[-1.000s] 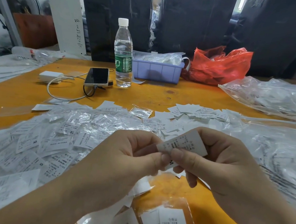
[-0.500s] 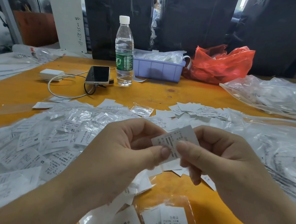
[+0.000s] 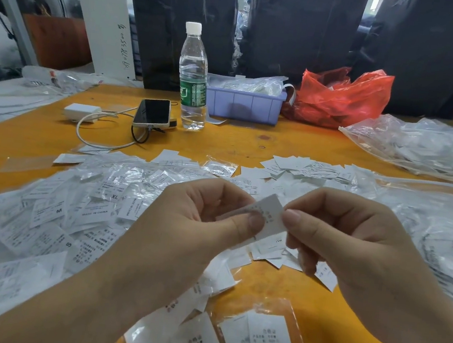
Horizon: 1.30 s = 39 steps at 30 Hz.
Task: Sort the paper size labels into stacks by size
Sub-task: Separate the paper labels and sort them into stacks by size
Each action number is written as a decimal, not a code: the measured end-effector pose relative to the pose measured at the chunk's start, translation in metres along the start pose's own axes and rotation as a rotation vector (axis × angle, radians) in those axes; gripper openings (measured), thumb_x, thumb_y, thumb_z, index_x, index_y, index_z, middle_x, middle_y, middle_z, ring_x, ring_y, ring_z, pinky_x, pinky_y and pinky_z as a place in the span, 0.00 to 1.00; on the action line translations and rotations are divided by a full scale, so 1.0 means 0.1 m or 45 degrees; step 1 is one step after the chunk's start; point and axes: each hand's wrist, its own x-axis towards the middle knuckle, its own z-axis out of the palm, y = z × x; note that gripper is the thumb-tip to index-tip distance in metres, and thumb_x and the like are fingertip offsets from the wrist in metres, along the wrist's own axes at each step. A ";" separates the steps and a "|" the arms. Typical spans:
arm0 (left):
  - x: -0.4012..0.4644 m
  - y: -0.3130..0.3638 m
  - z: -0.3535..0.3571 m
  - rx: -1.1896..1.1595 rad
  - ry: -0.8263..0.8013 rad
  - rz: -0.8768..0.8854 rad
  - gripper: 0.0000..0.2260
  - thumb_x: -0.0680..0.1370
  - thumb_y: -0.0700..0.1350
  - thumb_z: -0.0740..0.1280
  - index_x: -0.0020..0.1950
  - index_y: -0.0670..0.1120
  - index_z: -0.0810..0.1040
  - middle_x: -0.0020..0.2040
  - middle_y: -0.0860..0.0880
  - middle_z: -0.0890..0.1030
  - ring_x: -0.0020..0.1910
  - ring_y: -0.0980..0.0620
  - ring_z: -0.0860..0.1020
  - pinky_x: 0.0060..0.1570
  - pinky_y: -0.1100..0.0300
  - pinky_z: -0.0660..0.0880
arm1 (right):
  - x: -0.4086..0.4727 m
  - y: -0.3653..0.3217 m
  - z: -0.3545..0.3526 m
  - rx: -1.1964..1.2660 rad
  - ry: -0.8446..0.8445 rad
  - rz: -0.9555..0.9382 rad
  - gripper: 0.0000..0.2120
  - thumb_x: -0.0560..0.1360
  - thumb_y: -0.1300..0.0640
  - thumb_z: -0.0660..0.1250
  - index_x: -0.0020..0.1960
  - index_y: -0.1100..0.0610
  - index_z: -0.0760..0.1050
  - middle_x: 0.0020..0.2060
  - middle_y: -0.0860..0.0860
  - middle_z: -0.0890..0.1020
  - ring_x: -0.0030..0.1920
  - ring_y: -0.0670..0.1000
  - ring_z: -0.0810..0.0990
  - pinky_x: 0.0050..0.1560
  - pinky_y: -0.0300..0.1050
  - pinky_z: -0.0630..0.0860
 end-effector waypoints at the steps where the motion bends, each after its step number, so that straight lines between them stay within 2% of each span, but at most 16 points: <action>1: 0.00 0.00 0.00 0.019 0.006 0.000 0.07 0.66 0.53 0.74 0.42 0.54 0.85 0.41 0.51 0.86 0.41 0.52 0.83 0.42 0.59 0.80 | -0.01 0.00 0.02 -0.016 -0.026 -0.001 0.04 0.67 0.54 0.70 0.38 0.54 0.83 0.27 0.53 0.79 0.25 0.49 0.73 0.28 0.39 0.71; 3: 0.00 -0.01 0.01 0.019 0.009 -0.002 0.08 0.65 0.53 0.74 0.42 0.54 0.85 0.40 0.50 0.85 0.41 0.50 0.83 0.42 0.57 0.81 | -0.04 0.01 0.05 -0.035 -0.092 0.006 0.05 0.68 0.54 0.71 0.38 0.54 0.83 0.26 0.52 0.78 0.26 0.47 0.73 0.28 0.39 0.71; 5: 0.00 -0.01 0.01 -0.004 -0.003 -0.006 0.07 0.65 0.52 0.75 0.41 0.53 0.85 0.39 0.49 0.84 0.39 0.52 0.82 0.39 0.61 0.79 | -0.04 0.03 0.07 -0.034 -0.143 0.019 0.05 0.68 0.53 0.71 0.39 0.54 0.83 0.27 0.51 0.79 0.26 0.47 0.73 0.28 0.38 0.71; 9: 0.00 -0.01 0.02 -0.039 -0.033 -0.035 0.07 0.65 0.51 0.75 0.40 0.52 0.84 0.39 0.50 0.84 0.40 0.52 0.83 0.39 0.62 0.79 | -0.01 0.06 0.03 -0.025 -0.163 0.088 0.06 0.67 0.51 0.72 0.40 0.53 0.84 0.28 0.50 0.79 0.26 0.46 0.74 0.29 0.38 0.71; 14: 0.00 -0.01 0.01 -0.049 -0.039 -0.039 0.10 0.64 0.54 0.75 0.41 0.52 0.84 0.41 0.48 0.85 0.44 0.49 0.83 0.43 0.61 0.80 | -0.02 0.08 0.01 -0.140 -0.268 0.126 0.18 0.64 0.40 0.72 0.45 0.51 0.84 0.33 0.53 0.79 0.32 0.48 0.75 0.34 0.41 0.73; 18: -0.01 0.01 0.00 -0.093 -0.045 -0.056 0.12 0.63 0.56 0.77 0.42 0.52 0.85 0.41 0.51 0.85 0.43 0.54 0.83 0.43 0.60 0.79 | 0.00 0.10 0.02 -0.207 -0.192 0.042 0.14 0.64 0.42 0.72 0.42 0.51 0.83 0.32 0.51 0.80 0.32 0.48 0.77 0.35 0.43 0.74; 21: 0.00 0.02 -0.01 -0.107 -0.003 -0.078 0.11 0.65 0.57 0.75 0.41 0.52 0.85 0.40 0.51 0.84 0.43 0.53 0.81 0.49 0.52 0.74 | 0.01 0.07 0.00 -0.155 -0.104 -0.032 0.13 0.63 0.42 0.74 0.39 0.51 0.83 0.30 0.50 0.81 0.30 0.46 0.76 0.32 0.41 0.74; 24: 0.02 0.03 -0.03 -0.172 0.062 -0.132 0.09 0.65 0.54 0.72 0.38 0.50 0.84 0.40 0.48 0.84 0.44 0.50 0.81 0.57 0.48 0.74 | 0.01 0.04 -0.02 -0.176 -0.030 -0.099 0.17 0.62 0.38 0.74 0.40 0.51 0.84 0.33 0.52 0.83 0.30 0.47 0.76 0.32 0.44 0.75; 27: 0.02 0.05 -0.03 -0.258 0.063 -0.187 0.05 0.67 0.51 0.71 0.36 0.50 0.83 0.38 0.48 0.84 0.40 0.54 0.82 0.53 0.52 0.73 | 0.01 0.04 0.00 -0.199 -0.039 -0.070 0.16 0.64 0.39 0.74 0.40 0.51 0.83 0.35 0.55 0.83 0.30 0.48 0.75 0.33 0.49 0.74; 30: 0.02 0.04 -0.03 -0.218 0.063 -0.204 0.06 0.67 0.52 0.69 0.36 0.51 0.82 0.36 0.49 0.82 0.38 0.55 0.80 0.51 0.53 0.71 | 0.00 0.05 0.01 -0.247 -0.071 -0.005 0.10 0.69 0.45 0.70 0.40 0.51 0.82 0.36 0.54 0.82 0.31 0.48 0.76 0.35 0.53 0.76; 32: 0.02 0.03 -0.03 -0.169 0.087 -0.179 0.06 0.68 0.51 0.69 0.36 0.51 0.82 0.36 0.49 0.82 0.39 0.53 0.79 0.50 0.51 0.73 | -0.01 0.07 0.02 -0.268 -0.075 0.004 0.08 0.70 0.46 0.68 0.41 0.50 0.82 0.35 0.52 0.82 0.30 0.48 0.77 0.34 0.52 0.77; 35: 0.02 0.00 -0.03 -0.107 0.111 -0.140 0.07 0.68 0.52 0.69 0.37 0.51 0.82 0.36 0.51 0.82 0.43 0.49 0.78 0.55 0.46 0.72 | -0.02 0.06 0.05 -0.257 -0.031 -0.049 0.06 0.69 0.48 0.69 0.40 0.49 0.82 0.32 0.49 0.81 0.29 0.45 0.75 0.31 0.41 0.75; 39: 0.02 -0.01 -0.03 -0.087 0.122 -0.119 0.07 0.68 0.53 0.69 0.38 0.52 0.83 0.39 0.50 0.84 0.50 0.37 0.77 0.52 0.46 0.72 | -0.02 0.02 0.03 -0.218 0.091 -0.132 0.08 0.68 0.46 0.75 0.39 0.50 0.83 0.30 0.51 0.81 0.27 0.46 0.75 0.29 0.41 0.75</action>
